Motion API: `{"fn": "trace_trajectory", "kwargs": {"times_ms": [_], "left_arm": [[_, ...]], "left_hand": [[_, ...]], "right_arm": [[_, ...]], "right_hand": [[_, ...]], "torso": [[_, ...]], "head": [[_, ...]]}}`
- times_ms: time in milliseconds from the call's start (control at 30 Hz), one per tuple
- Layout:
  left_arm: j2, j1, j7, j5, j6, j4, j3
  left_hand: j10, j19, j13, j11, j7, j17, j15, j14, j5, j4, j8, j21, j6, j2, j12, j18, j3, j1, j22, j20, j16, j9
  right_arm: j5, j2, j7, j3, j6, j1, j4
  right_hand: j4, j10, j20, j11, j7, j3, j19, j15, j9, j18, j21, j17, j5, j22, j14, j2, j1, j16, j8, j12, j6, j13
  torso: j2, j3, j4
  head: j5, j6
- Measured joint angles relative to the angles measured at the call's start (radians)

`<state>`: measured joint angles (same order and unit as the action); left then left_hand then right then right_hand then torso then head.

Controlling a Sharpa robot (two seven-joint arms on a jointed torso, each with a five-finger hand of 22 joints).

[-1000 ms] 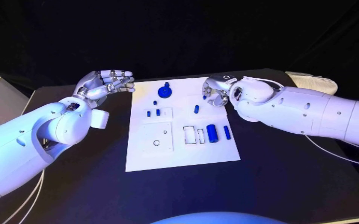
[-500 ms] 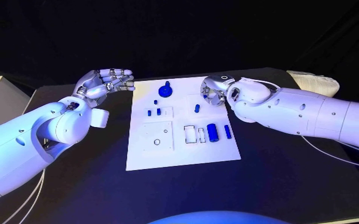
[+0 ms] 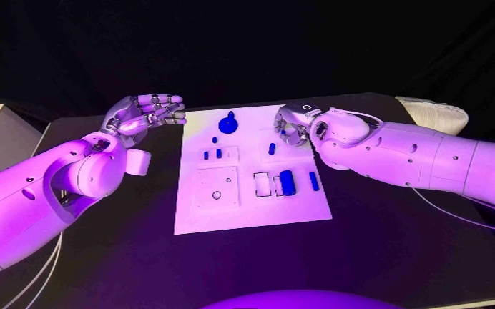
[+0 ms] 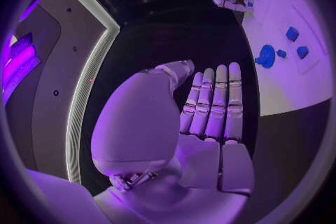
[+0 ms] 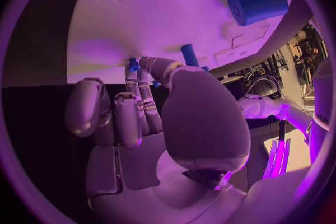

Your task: Assemble the parts on the task board

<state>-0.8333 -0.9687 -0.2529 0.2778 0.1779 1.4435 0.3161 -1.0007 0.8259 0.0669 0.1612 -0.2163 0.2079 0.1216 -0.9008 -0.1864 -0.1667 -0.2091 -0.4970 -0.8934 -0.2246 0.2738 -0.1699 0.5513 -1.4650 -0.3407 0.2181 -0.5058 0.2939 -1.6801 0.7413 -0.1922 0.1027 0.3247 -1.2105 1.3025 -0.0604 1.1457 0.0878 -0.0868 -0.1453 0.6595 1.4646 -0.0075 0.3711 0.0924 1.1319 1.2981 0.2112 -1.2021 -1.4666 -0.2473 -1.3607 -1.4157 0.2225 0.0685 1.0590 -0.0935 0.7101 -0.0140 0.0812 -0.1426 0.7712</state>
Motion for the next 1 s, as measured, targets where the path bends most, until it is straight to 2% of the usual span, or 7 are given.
{"fn": "trace_trajectory", "kwargs": {"times_ms": [200,400,500,567,700,767,1000], "left_arm": [[0.0,0.001,0.004,0.002,0.001,0.0,0.0],[-0.001,0.002,0.009,0.004,0.002,0.0,0.0],[-0.001,0.002,0.011,0.005,0.003,0.0,0.0],[-0.002,0.002,0.013,0.006,0.003,0.0,0.0],[-0.002,0.003,0.016,0.01,0.003,0.0,0.0],[-0.002,0.003,0.018,0.011,0.003,0.0,0.0],[-0.003,0.005,0.022,0.013,0.003,-0.001,0.0]], "left_hand": [[0.0,0.0,0.0,0.0,-0.004,0.0,0.0,0.0,0.0,0.001,0.0,0.0,0.004,0.0,0.0,0.0,-0.001,0.0,0.0,0.0,0.0,0.0],[0.0,0.0,0.0,0.0,-0.004,0.001,0.0,0.0,0.0,0.001,0.0,0.006,0.004,0.0,-0.002,0.0,-0.001,0.0,0.005,0.0,0.007,-0.002],[0.0,0.0,0.0,0.0,-0.003,0.002,0.0,0.0,0.0,0.001,0.0,0.006,0.004,0.0,-0.004,0.0,-0.001,0.0,0.005,0.0,0.007,-0.002],[0.004,0.0,0.0,0.004,-0.005,0.003,0.0,0.0,0.0,-0.002,0.0,0.009,0.005,0.0,-0.004,0.0,-0.004,0.0,0.007,0.0,0.01,-0.003],[0.004,0.0,0.0,0.004,-0.007,0.004,0.0,0.0,0.0,-0.002,0.0,0.011,0.007,0.0,-0.004,0.0,-0.004,0.0,0.009,0.0,0.01,-0.003],[0.004,0.004,0.0,0.004,-0.007,0.004,0.0,0.0,0.0,-0.002,0.0,0.017,0.007,0.0,-0.004,0.0,-0.004,0.0,0.011,0.004,0.016,-0.004],[0.004,0.004,0.0,0.003,-0.007,0.005,0.0,0.0,0.0,-0.004,0.0,0.018,0.007,0.0,-0.004,0.0,-0.006,0.0,0.013,0.004,0.016,-0.004]], "right_arm": [[-0.02,0.0,-0.018,-0.001,0.002,0.003,0.007],[-0.044,0.002,-0.037,0.0,0.01,0.007,0.015],[-0.055,0.003,-0.044,0.001,0.016,0.009,0.018],[-0.061,0.005,-0.048,0.001,0.021,0.01,0.019],[-0.069,0.009,-0.054,0.003,0.03,0.012,0.022],[-0.071,0.012,-0.056,0.003,0.032,0.012,0.023],[-0.079,0.017,-0.063,0.004,0.041,0.015,0.029]], "right_hand": [[0.025,0.039,0.0,-0.002,0.008,0.038,0.0,0.0,0.013,0.0,0.0,0.0,-0.001,-0.004,0.0,0.024,-0.016,0.0,0.014,0.0,0.026,0.01],[0.043,0.042,0.0,-0.003,0.008,0.056,0.0,0.0,0.015,0.0,0.0,0.0,0.009,-0.007,0.0,0.024,-0.016,0.0,0.014,0.004,0.026,0.014],[0.046,0.046,0.0,0.001,0.002,0.059,0.0,0.0,0.015,0.0,0.0,-0.002,0.014,-0.007,0.0,0.013,-0.005,0.0,0.014,-0.004,0.02,0.021],[0.048,0.037,0.0,0.004,-0.004,0.061,0.0,0.0,0.015,0.0,0.0,-0.005,0.018,-0.006,0.0,-0.003,0.004,0.0,0.007,-0.005,0.013,0.026],[0.049,0.003,0.001,-0.008,-0.012,0.063,-0.001,0.001,0.011,0.0,-0.011,-0.012,0.015,0.001,0.0,-0.025,0.016,0.006,-0.002,-0.004,0.006,0.03],[0.049,-0.007,0.004,-0.009,-0.012,0.063,-0.004,0.007,0.011,0.0,-0.011,-0.013,0.013,0.003,0.0,-0.026,0.017,0.006,-0.002,-0.001,0.006,0.03],[0.052,-0.011,0.004,-0.01,-0.012,0.06,-0.004,0.007,0.01,0.0,-0.011,-0.013,0.013,0.003,0.0,-0.034,0.016,0.006,-0.002,-0.005,0.005,0.03]], "torso": [[0.0,0.0,0.0],[0.0,0.0001,-0.0007],[0.0,0.0003,-0.001],[0.0,0.0003,-0.001],[0.0,0.0002,-0.0008],[0.0,0.0001,-0.0006],[0.0,0.0001,-0.0011]], "head": [[-0.001,0.002],[-0.002,0.001],[-0.002,0.001],[-0.002,0.001],[-0.002,0.001],[-0.002,0.001],[-0.003,0.002]]}}
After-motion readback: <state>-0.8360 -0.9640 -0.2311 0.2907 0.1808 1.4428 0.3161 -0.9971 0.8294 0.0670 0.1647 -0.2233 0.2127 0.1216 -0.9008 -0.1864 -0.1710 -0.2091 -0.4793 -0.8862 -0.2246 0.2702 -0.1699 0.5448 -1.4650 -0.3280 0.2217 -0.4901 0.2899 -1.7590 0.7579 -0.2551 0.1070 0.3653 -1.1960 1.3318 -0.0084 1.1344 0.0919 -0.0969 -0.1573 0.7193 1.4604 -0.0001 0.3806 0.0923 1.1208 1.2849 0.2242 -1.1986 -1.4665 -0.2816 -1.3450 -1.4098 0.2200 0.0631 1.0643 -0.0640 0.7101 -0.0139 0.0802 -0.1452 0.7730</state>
